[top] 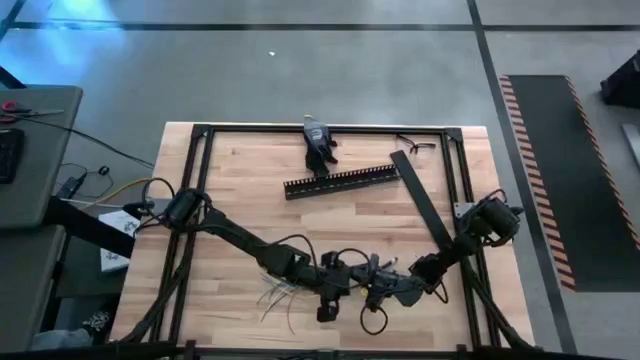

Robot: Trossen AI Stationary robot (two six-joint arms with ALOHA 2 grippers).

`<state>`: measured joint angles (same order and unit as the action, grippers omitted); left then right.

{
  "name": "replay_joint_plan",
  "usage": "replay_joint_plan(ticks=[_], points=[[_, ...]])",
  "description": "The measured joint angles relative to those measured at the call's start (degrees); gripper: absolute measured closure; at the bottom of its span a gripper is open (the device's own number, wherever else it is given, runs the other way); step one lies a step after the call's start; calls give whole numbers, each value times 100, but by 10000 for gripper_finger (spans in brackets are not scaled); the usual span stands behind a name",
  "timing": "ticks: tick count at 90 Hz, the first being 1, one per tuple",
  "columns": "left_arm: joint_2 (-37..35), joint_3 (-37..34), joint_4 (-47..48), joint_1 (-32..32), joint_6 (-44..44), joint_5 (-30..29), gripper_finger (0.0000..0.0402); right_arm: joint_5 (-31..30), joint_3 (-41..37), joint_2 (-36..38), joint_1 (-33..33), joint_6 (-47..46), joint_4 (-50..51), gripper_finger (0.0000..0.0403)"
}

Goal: Ziptie cables
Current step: Wrap the colored loose cables with the black zip tie

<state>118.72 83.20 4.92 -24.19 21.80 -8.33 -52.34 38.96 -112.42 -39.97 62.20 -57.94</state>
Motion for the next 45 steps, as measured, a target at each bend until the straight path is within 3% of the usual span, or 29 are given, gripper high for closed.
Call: replay_joint_plan(ticks=[22, 45], points=[[0, -32, 5, 63, -45, 13, 402, -83, 0, 0, -2, 345, -15, 403], [0, -835, -1231, 134, 419, 201, 402, -167, 0, 0, -56, 412, -15, 403]])
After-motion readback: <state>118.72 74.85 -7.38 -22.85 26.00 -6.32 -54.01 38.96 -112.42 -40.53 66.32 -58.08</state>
